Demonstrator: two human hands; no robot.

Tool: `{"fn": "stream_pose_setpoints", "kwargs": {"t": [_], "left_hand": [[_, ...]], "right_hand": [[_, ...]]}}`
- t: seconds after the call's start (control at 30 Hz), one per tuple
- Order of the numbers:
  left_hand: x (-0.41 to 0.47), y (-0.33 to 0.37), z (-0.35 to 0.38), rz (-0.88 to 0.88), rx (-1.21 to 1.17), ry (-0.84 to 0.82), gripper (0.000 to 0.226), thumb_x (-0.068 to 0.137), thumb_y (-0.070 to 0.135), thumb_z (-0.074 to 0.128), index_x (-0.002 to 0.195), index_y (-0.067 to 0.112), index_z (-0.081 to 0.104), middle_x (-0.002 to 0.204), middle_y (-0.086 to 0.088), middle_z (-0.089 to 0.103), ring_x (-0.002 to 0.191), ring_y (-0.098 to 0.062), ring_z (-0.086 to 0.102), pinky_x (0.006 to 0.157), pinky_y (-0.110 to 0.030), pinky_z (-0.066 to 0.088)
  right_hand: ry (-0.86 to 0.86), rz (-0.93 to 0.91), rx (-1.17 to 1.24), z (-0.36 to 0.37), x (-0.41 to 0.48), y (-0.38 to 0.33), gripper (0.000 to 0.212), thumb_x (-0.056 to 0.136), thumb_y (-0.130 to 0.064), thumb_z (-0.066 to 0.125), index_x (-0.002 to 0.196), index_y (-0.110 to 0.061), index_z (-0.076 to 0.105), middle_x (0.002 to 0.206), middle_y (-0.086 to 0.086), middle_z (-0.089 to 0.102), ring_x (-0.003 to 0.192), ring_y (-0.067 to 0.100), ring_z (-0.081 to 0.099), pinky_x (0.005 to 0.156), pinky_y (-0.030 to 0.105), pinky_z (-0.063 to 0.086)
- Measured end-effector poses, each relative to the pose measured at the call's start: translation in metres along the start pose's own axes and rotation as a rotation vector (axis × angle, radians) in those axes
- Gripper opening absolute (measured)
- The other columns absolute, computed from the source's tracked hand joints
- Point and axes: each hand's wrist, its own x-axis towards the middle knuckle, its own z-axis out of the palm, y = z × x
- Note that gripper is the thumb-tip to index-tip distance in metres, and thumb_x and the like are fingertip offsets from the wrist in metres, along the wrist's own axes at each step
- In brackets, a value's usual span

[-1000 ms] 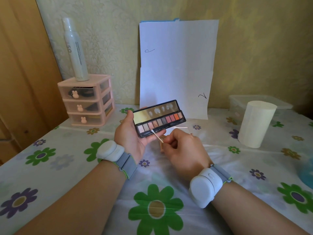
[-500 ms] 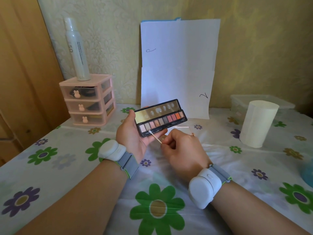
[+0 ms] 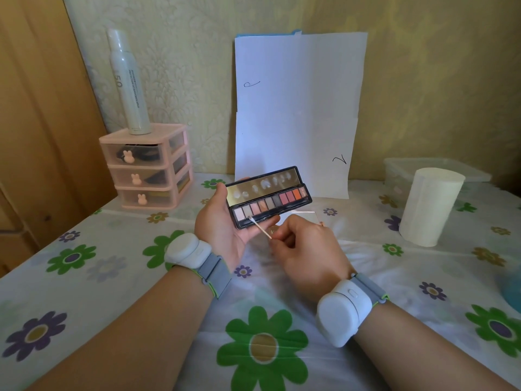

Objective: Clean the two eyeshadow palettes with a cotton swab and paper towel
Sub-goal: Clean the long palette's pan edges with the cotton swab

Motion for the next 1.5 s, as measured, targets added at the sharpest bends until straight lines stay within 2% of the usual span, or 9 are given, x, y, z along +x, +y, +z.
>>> {"fn": "stream_pose_setpoints", "kwargs": {"t": [0.23, 0.37, 0.7, 0.93, 1.13, 1.2, 1.33, 1.43, 1.5], "left_hand": [[-0.001, 0.001, 0.000, 0.019, -0.015, -0.002, 0.047, 0.107, 0.043, 0.043, 0.109, 0.002, 0.067, 0.099, -0.020, 0.077, 0.083, -0.039, 0.077, 0.061, -0.049, 0.061], [-0.002, 0.000, 0.002, 0.021, 0.001, -0.006, 0.048, 0.107, 0.043, 0.042, 0.111, 0.002, 0.066, 0.106, -0.022, 0.076, 0.086, -0.040, 0.076, 0.063, -0.052, 0.061], [-0.004, 0.000, 0.001, 0.033, 0.029, -0.034, 0.049, 0.108, 0.043, 0.039, 0.107, 0.003, 0.067, 0.097, -0.019, 0.078, 0.083, -0.038, 0.077, 0.063, -0.050, 0.062], [-0.003, 0.001, -0.001, 0.006, 0.026, -0.040, 0.051, 0.108, 0.045, 0.038, 0.113, 0.003, 0.067, 0.104, -0.020, 0.077, 0.089, -0.038, 0.076, 0.064, -0.047, 0.062], [-0.007, 0.005, 0.005, 0.011, 0.014, 0.028, 0.044, 0.108, 0.042, 0.042, 0.108, 0.004, 0.065, 0.099, -0.020, 0.076, 0.083, -0.037, 0.076, 0.063, -0.062, 0.061], [-0.010, 0.009, 0.006, -0.008, 0.005, 0.058, 0.042, 0.107, 0.042, 0.045, 0.110, 0.005, 0.064, 0.106, -0.020, 0.074, 0.080, -0.038, 0.075, 0.062, -0.065, 0.059], [-0.008, 0.022, -0.001, -0.017, 0.054, 0.082, 0.047, 0.107, 0.041, 0.045, 0.128, 0.003, 0.062, 0.118, -0.022, 0.073, 0.101, -0.050, 0.071, 0.069, -0.067, 0.059], [-0.003, 0.033, -0.011, -0.029, 0.090, 0.128, 0.046, 0.106, 0.038, 0.044, 0.129, 0.002, 0.063, 0.115, -0.022, 0.074, 0.093, -0.047, 0.074, 0.058, -0.057, 0.061], [0.000, 0.040, -0.019, -0.038, 0.150, 0.143, 0.043, 0.106, 0.036, 0.040, 0.116, 0.004, 0.068, 0.100, -0.019, 0.078, 0.080, -0.039, 0.077, 0.052, -0.051, 0.061]], "right_hand": [[0.004, -0.063, -0.008, 0.007, -0.004, -0.006, 0.020, 0.088, -0.023, 0.064, 0.072, -0.031, 0.057, 0.071, -0.016, 0.064, 0.071, 0.001, 0.060, 0.071, 0.024, 0.050], [0.009, -0.025, 0.019, 0.003, -0.002, -0.001, 0.019, 0.089, -0.022, 0.064, 0.073, -0.032, 0.058, 0.070, -0.013, 0.064, 0.071, 0.003, 0.061, 0.071, 0.030, 0.053], [0.026, -0.037, 0.052, 0.006, -0.002, -0.002, 0.017, 0.088, -0.021, 0.065, 0.074, -0.029, 0.060, 0.077, -0.012, 0.068, 0.071, 0.004, 0.062, 0.073, 0.035, 0.055], [0.054, -0.035, 0.030, 0.011, -0.004, -0.005, 0.019, 0.087, -0.023, 0.066, 0.071, -0.031, 0.059, 0.075, -0.014, 0.066, 0.072, 0.003, 0.061, 0.071, 0.033, 0.054], [0.080, -0.027, 0.080, -0.006, 0.002, 0.007, 0.009, 0.087, -0.019, 0.063, 0.078, -0.024, 0.063, 0.067, -0.015, 0.066, 0.069, 0.000, 0.060, 0.062, 0.014, 0.044], [0.123, -0.031, 0.096, -0.010, 0.004, 0.010, 0.009, 0.086, -0.018, 0.063, 0.078, -0.022, 0.063, 0.063, -0.018, 0.064, 0.069, -0.003, 0.059, 0.059, 0.010, 0.041], [0.228, -0.007, 0.116, -0.018, 0.009, 0.015, 0.008, 0.088, -0.019, 0.062, 0.081, -0.022, 0.063, 0.067, -0.014, 0.064, 0.072, 0.000, 0.059, 0.061, 0.018, 0.045], [0.268, 0.028, 0.117, -0.022, 0.010, 0.021, 0.008, 0.089, -0.020, 0.062, 0.081, -0.023, 0.064, 0.070, -0.012, 0.066, 0.071, 0.003, 0.060, 0.066, 0.025, 0.049], [0.285, 0.054, 0.126, -0.025, 0.010, 0.024, 0.008, 0.089, -0.020, 0.062, 0.082, -0.024, 0.064, 0.071, -0.010, 0.066, 0.072, 0.007, 0.061, 0.067, 0.027, 0.049]]}}
